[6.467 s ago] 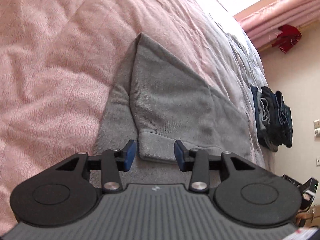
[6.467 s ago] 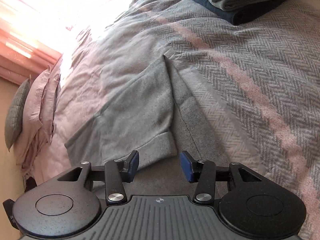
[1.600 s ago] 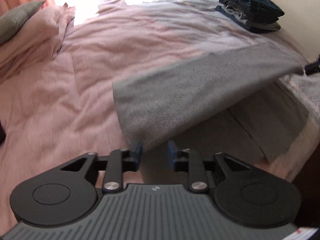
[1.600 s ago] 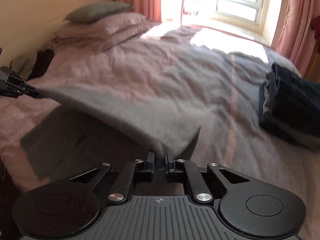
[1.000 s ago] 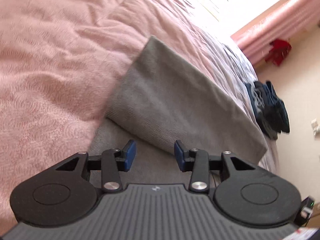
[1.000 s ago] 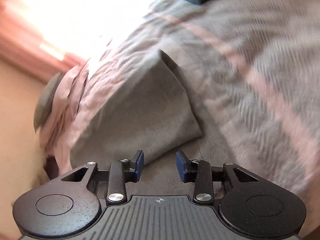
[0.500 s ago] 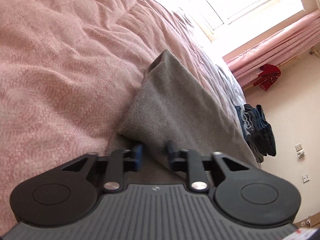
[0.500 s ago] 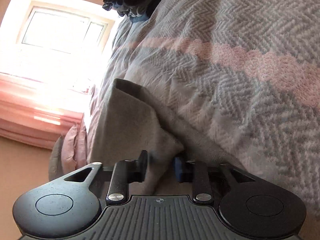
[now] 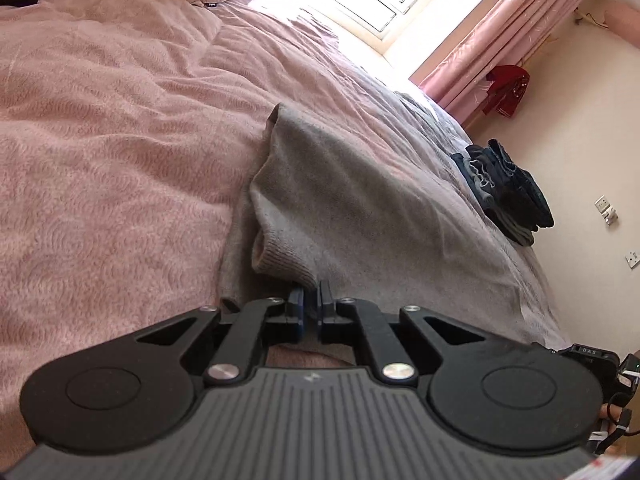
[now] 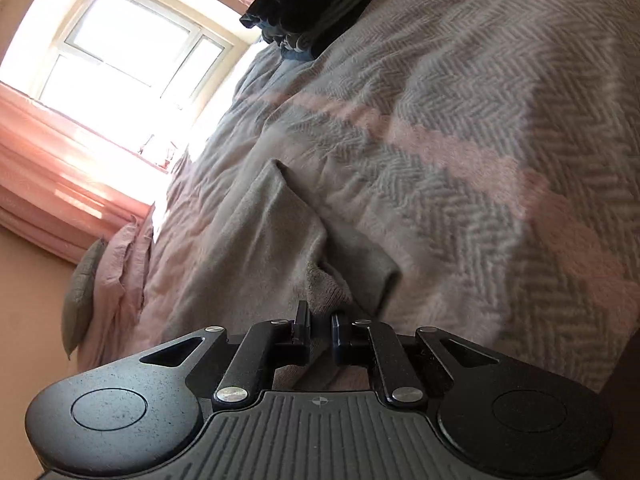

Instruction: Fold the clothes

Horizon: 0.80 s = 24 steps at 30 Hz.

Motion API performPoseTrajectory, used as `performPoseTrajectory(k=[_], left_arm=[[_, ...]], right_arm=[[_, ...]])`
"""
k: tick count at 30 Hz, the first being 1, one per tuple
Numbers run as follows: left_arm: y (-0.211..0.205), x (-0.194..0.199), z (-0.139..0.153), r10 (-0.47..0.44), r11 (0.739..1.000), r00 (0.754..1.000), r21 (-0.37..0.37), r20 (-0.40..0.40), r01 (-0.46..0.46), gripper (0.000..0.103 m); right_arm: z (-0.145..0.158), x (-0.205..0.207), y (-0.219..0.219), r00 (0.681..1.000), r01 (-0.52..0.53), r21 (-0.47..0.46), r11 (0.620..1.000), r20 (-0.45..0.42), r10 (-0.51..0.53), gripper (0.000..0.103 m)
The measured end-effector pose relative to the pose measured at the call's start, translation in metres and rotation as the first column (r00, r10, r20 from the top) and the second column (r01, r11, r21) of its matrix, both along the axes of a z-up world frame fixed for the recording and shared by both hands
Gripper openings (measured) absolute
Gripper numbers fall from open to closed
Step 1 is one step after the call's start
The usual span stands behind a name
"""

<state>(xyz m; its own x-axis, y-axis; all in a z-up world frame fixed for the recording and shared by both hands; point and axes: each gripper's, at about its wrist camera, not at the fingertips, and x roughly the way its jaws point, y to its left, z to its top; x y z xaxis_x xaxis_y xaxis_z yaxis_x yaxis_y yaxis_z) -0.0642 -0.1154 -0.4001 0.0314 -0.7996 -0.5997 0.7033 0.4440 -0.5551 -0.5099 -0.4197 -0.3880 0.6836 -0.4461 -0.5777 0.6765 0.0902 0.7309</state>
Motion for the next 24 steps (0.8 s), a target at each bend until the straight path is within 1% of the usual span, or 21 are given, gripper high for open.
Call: performPoseTrajectory(k=[3, 5, 6, 7, 8, 9, 11, 13, 15, 17, 18, 19, 20, 21, 22, 23, 24], left_arm=[[0.006, -0.006, 0.005, -0.016, 1.0, 0.999, -0.013, 0.031, 0.017, 0.003], [0.004, -0.009, 0.002, -0.026, 1.0, 0.998, 0.008, 0.053, 0.026, 0.004], [0.003, -0.01, -0.003, -0.028, 0.999, 0.998, 0.031, 0.053, 0.026, 0.004], [0.003, -0.01, -0.008, -0.025, 0.999, 0.999, 0.045, 0.044, 0.023, 0.004], [0.006, -0.011, -0.01, -0.021, 0.999, 0.999, 0.039, 0.042, 0.019, 0.004], [0.008, -0.013, -0.01, -0.026, 0.999, 0.998, 0.034, 0.055, 0.024, 0.004], [0.009, -0.016, -0.011, -0.038, 0.998, 0.996, 0.052, 0.078, 0.034, 0.005], [0.009, -0.015, -0.016, -0.054, 0.995, 0.996, 0.086, 0.065, 0.048, 0.008], [0.01, -0.013, -0.012, -0.116, 0.987, 0.99, 0.119, 0.074, 0.107, 0.009], [0.016, -0.013, 0.0, -0.177, 0.975, 0.978, 0.159, 0.109, 0.158, 0.009], [0.018, -0.012, 0.008, -0.19, 0.97, 0.971, 0.182, 0.148, 0.162, 0.008], [0.019, -0.01, 0.017, -0.192, 0.969, 0.962, 0.196, 0.193, 0.153, 0.011], [0.014, -0.008, 0.025, -0.191, 0.969, 0.953, 0.201, 0.236, 0.144, 0.011], [0.006, -0.005, 0.032, -0.185, 0.971, 0.944, 0.199, 0.274, 0.133, 0.011], [-0.009, -0.003, 0.039, -0.185, 0.974, 0.929, 0.187, 0.321, 0.129, 0.011], [-0.028, -0.003, 0.044, -0.187, 0.976, 0.914, 0.177, 0.36, 0.13, 0.011], [-0.052, -0.007, 0.048, -0.202, 0.975, 0.896, 0.168, 0.395, 0.146, 0.011]], right_arm=[[0.013, -0.01, 0.011, 1.0, 0.008, -0.04, 0.999, 0.021, -0.007, 0.005], [0.021, -0.012, 0.015, 1.0, 0.005, -0.063, 0.998, 0.016, -0.004, 0.005], [0.021, -0.011, 0.014, 1.0, 0.002, -0.067, 0.998, 0.001, -0.002, 0.005], [0.018, -0.009, 0.014, 1.0, -0.001, -0.061, 0.998, -0.024, 0.0, 0.005], [0.014, -0.008, 0.014, 0.999, 0.001, -0.049, 0.999, -0.045, -0.003, 0.005], [0.01, -0.01, 0.018, 0.999, 0.009, -0.043, 0.999, -0.048, -0.011, 0.005], [0.006, -0.014, 0.024, 0.999, 0.025, -0.046, 0.999, -0.038, -0.027, 0.005], [0.001, -0.014, 0.027, 0.998, 0.027, -0.041, 0.999, -0.052, -0.029, 0.005], [-0.002, -0.009, 0.028, 0.993, 0.016, -0.047, 0.999, -0.113, -0.021, 0.008], [0.009, -0.002, 0.032, 0.976, -0.027, -0.079, 0.996, -0.216, 0.009, 0.017], [0.019, 0.002, 0.036, 0.958, -0.045, -0.109, 0.993, -0.285, 0.012, 0.029], [0.03, 0.007, 0.04, 0.93, -0.062, -0.156, 0.986, -0.367, 0.0, 0.037], [0.042, 0.014, 0.045, 0.889, -0.076, -0.226, 0.971, -0.456, -0.036, 0.038], [0.052, 0.022, 0.049, 0.849, -0.099, -0.316, 0.944, -0.521, -0.085, 0.038], [0.061, 0.032, 0.053, 0.824, -0.133, -0.401, 0.906, -0.553, -0.123, 0.038], [0.067, 0.045, 0.053, 0.824, -0.181, -0.467, 0.866, -0.553, -0.126, 0.038], [0.07, 0.06, 0.05, 0.84, -0.232, -0.499, 0.835, -0.535, -0.086, 0.038]])
